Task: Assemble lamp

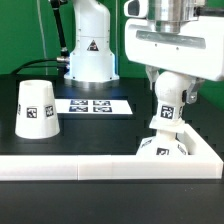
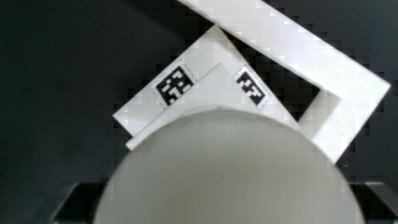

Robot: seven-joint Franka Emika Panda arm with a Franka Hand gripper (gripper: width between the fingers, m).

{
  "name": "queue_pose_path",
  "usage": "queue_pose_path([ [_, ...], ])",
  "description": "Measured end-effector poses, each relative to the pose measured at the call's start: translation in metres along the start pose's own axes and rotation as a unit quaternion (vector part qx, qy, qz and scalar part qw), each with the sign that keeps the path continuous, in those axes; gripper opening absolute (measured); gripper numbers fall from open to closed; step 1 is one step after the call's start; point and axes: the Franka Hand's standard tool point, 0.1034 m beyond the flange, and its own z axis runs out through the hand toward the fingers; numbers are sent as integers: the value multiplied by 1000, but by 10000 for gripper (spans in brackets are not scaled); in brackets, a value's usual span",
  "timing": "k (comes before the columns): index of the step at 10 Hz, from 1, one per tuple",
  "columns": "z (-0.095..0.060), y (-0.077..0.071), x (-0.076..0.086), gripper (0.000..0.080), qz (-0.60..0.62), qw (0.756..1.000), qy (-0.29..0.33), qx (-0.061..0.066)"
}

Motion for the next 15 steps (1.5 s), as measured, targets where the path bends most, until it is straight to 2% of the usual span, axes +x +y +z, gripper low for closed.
queue_pose_path([
  [2,0,0,-1,578,52,999,-2,1],
  [3,0,0,-1,627,49,999,-2,1],
  [4,0,-1,-1,627,45,999,-2,1],
  [5,0,-1,-2,679,44,999,-2,1],
  [7,-1,0,-4,696,30,1000,1,1],
  [8,-6,4,-14,698,8,1000,3,2],
  [10,-11,24,-38,698,-36,999,11,2],
  [12,-10,42,-54,698,-76,997,29,7],
  [15,-8,40,-56,698,-72,997,22,9],
])
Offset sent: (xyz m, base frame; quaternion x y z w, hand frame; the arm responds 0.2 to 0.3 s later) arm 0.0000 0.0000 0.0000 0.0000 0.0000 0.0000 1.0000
